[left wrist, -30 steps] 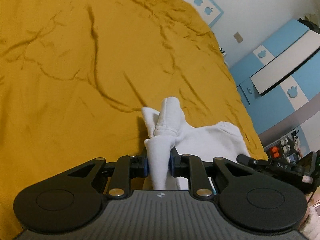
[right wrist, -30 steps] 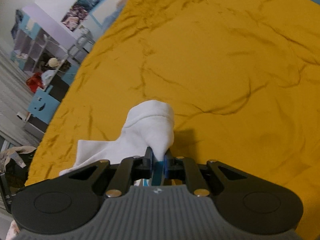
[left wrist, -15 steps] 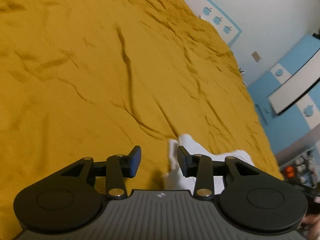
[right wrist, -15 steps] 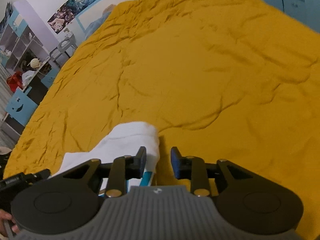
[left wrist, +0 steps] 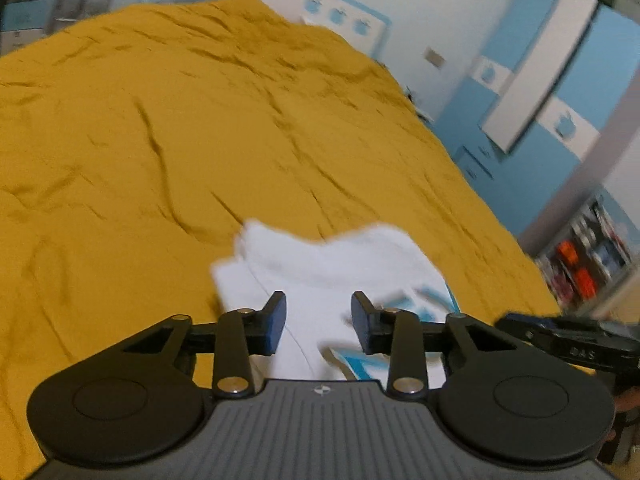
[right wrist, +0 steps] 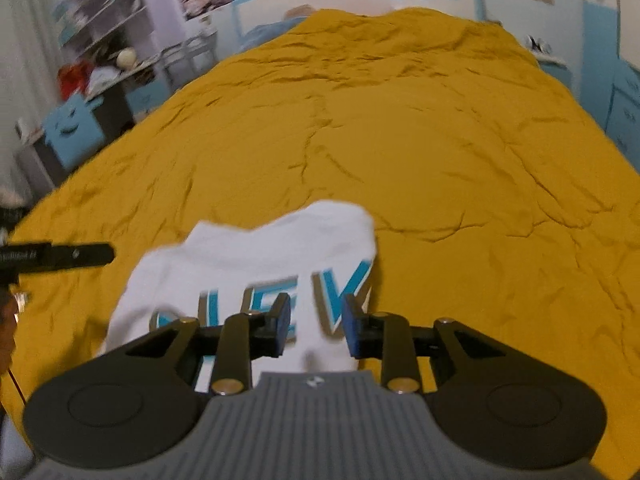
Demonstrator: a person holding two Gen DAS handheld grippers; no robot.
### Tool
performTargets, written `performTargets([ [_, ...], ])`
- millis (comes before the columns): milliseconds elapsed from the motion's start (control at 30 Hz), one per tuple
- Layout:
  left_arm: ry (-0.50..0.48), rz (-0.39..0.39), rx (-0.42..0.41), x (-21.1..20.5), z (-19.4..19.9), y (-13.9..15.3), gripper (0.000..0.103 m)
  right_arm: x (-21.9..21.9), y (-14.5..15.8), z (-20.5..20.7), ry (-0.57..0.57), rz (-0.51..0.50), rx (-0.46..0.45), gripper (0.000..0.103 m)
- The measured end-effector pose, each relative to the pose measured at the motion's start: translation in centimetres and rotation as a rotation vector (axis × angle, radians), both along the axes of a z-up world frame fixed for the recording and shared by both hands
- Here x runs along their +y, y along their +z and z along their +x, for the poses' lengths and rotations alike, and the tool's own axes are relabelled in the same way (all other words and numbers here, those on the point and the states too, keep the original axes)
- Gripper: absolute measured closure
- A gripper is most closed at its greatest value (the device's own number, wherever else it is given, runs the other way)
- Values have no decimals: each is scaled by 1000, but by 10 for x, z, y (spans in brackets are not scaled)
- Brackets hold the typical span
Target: Fold small clothes
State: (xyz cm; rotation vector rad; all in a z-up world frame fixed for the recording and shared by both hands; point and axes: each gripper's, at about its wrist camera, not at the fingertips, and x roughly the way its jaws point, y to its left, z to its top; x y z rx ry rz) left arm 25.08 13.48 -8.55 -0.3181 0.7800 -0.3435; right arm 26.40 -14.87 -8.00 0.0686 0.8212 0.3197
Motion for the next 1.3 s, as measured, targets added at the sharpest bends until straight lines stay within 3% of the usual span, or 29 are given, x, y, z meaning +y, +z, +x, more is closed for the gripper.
performTargets([
  [200,-27,92,90,-15,-5,-42,73,8,-35,-21,13,-74,41,79],
  [333,-21,82,103,-9,-6,-46,75,3,-55,-26,-10,-101,73,68],
  [433,-11,97,87,-10,-13,-36,75,-3,-51,-29,-31,-71,75,68],
  [833,-39,120,-74,-29,-74,15,75,10,3,-87,35,-70,-60,68],
  [1100,-68,161,-90,-45,-117,3,75,24,0,-129,79,-117,-105,68],
  [1300,-56,193,-22,-41,-124,-19,75,24,-28,-141,80,-135,-41,68],
])
